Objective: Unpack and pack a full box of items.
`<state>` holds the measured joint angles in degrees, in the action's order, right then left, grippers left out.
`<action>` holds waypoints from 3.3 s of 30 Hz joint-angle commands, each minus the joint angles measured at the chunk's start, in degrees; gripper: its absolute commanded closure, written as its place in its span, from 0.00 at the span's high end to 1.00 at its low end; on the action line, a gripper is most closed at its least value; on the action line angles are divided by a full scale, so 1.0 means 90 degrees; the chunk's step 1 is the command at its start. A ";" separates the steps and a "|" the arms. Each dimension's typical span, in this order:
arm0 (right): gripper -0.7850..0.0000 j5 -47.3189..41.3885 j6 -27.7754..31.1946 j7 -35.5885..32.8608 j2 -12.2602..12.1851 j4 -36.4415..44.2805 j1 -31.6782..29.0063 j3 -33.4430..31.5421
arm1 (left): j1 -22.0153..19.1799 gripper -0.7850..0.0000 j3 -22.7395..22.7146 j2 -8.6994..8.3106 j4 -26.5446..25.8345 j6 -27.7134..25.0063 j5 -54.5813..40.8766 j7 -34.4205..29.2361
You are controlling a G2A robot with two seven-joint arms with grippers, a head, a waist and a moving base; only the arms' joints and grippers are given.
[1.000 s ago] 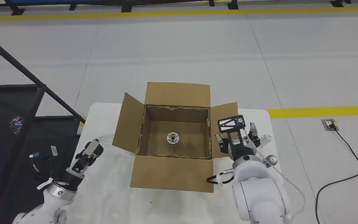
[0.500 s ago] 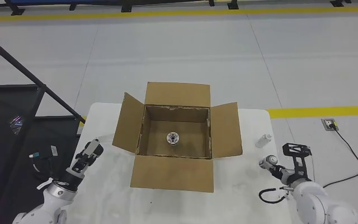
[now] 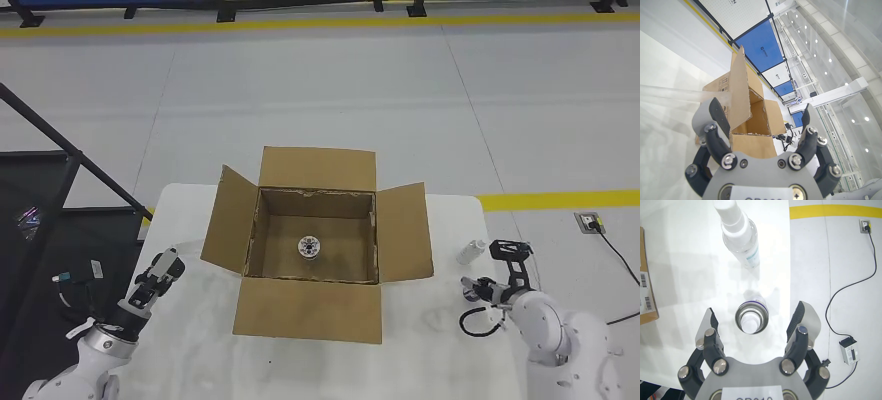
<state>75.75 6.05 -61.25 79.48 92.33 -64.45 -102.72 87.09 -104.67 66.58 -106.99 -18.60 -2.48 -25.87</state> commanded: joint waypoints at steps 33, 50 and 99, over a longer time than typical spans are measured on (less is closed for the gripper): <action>0.00 0.1430 -0.0287 0.0107 0.0047 0.2286 0.1961 0.3362 | 0.0000 1.00 0.0000 0.0000 0.0000 0.0000 0.0000 0.0000; 0.00 -0.0574 0.0644 0.0634 0.1081 -0.4177 0.5227 0.6397 | 0.0000 1.00 0.0000 0.0000 0.0000 0.0000 0.0000 0.0000; 1.00 0.2283 -0.0713 0.0355 0.0152 0.2332 0.0453 0.2201 | 0.0000 1.00 0.0000 0.0000 0.0000 0.0000 0.0000 0.0000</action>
<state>95.73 1.46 -57.19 80.92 113.50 -59.20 -81.13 87.09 -104.67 66.58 -106.99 -18.60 -2.48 -25.87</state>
